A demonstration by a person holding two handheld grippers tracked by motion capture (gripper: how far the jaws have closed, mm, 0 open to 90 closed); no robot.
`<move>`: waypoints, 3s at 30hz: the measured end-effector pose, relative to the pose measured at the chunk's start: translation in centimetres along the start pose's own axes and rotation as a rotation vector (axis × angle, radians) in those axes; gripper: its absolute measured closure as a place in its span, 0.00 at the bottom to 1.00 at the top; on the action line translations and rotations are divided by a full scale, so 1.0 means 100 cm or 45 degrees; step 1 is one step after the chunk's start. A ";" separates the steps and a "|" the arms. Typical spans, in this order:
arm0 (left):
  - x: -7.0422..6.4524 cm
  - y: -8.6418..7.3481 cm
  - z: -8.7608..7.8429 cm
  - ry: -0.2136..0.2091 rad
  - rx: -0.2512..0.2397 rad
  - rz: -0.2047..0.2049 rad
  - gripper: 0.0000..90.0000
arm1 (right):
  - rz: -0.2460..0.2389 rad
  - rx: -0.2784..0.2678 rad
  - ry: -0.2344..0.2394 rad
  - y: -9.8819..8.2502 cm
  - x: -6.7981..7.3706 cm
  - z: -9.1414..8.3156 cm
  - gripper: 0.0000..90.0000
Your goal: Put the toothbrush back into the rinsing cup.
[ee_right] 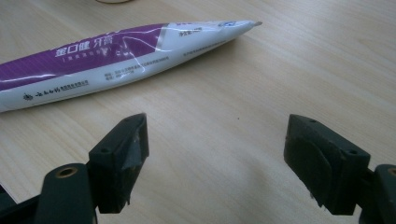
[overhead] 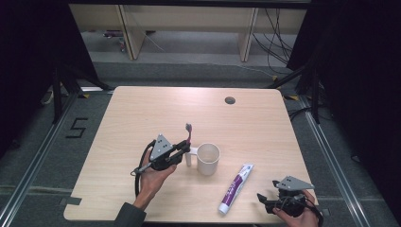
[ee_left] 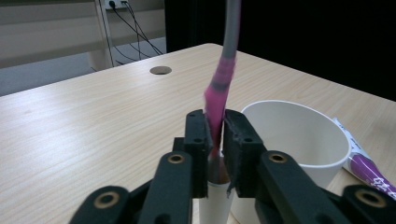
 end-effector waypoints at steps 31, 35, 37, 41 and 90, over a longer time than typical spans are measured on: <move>0.000 -0.010 -0.050 0.008 0.081 -0.063 0.34 | 0.021 0.008 0.010 0.000 0.001 0.000 0.26; 0.002 -0.017 -0.057 0.004 0.098 -0.082 0.33 | 0.090 0.032 0.030 -0.002 0.004 -0.001 0.26; 0.003 -0.020 -0.059 0.006 0.099 -0.088 0.32 | 0.078 0.025 0.030 -0.001 0.003 0.000 0.26; 0.003 -0.027 -0.065 0.012 0.131 -0.096 0.31 | 0.042 0.037 0.066 -0.001 0.000 0.000 0.26; -0.013 -0.081 -0.118 0.014 0.286 -0.079 0.25 | 0.054 0.020 0.017 -0.004 0.000 -0.002 0.26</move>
Point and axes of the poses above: each handheld gripper's, and its own axes: z roughly forward along the jaws, y roughly out of its top, x roughly to its left, the point moved 4 cm from there along z, roughly forward along the jaws, and after that the axes turned 2 degrees about x, right-handed, at the moved point
